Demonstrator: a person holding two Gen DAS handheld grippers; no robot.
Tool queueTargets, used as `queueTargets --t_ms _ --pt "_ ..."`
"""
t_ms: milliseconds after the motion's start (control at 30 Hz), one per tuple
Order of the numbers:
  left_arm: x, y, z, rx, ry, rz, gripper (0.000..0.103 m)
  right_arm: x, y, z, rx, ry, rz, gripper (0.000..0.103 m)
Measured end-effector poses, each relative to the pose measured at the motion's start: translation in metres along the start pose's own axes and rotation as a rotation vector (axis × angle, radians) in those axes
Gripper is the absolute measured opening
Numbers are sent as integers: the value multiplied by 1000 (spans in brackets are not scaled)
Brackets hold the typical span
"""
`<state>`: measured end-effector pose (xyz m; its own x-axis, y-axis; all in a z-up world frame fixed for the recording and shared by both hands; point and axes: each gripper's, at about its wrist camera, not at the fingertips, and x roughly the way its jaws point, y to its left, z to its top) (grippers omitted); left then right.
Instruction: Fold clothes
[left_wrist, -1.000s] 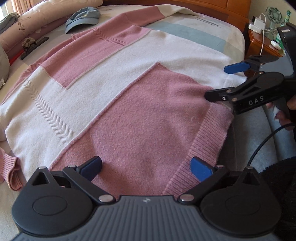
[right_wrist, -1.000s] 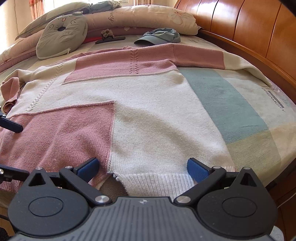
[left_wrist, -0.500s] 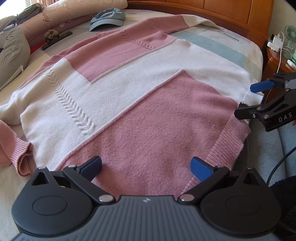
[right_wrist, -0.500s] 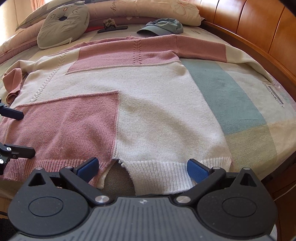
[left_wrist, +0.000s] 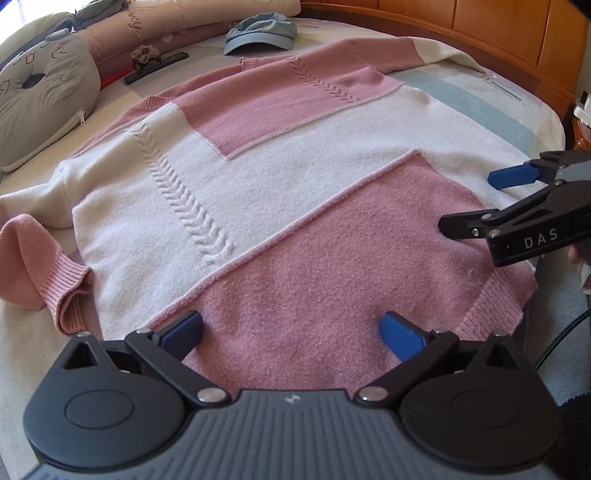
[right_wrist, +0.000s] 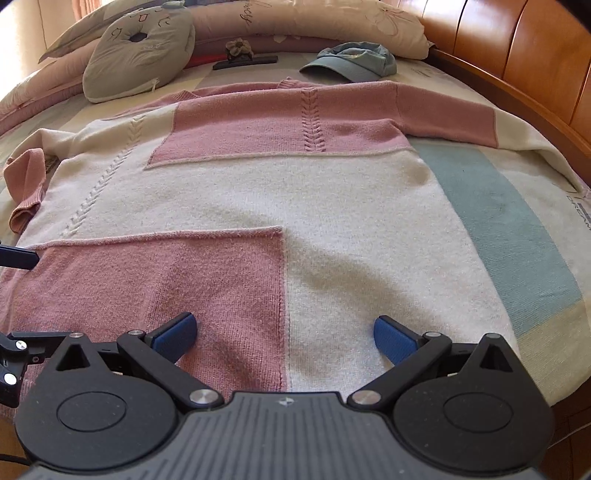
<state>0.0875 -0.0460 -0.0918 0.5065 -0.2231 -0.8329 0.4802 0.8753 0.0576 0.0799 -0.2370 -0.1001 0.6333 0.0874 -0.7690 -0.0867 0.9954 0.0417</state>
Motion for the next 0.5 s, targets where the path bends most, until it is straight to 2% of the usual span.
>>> queueTargets --t_ms 500 --pt "-18 -11 -21 -12 30 35 102 -16 1 -20 11 -28 -9 103"
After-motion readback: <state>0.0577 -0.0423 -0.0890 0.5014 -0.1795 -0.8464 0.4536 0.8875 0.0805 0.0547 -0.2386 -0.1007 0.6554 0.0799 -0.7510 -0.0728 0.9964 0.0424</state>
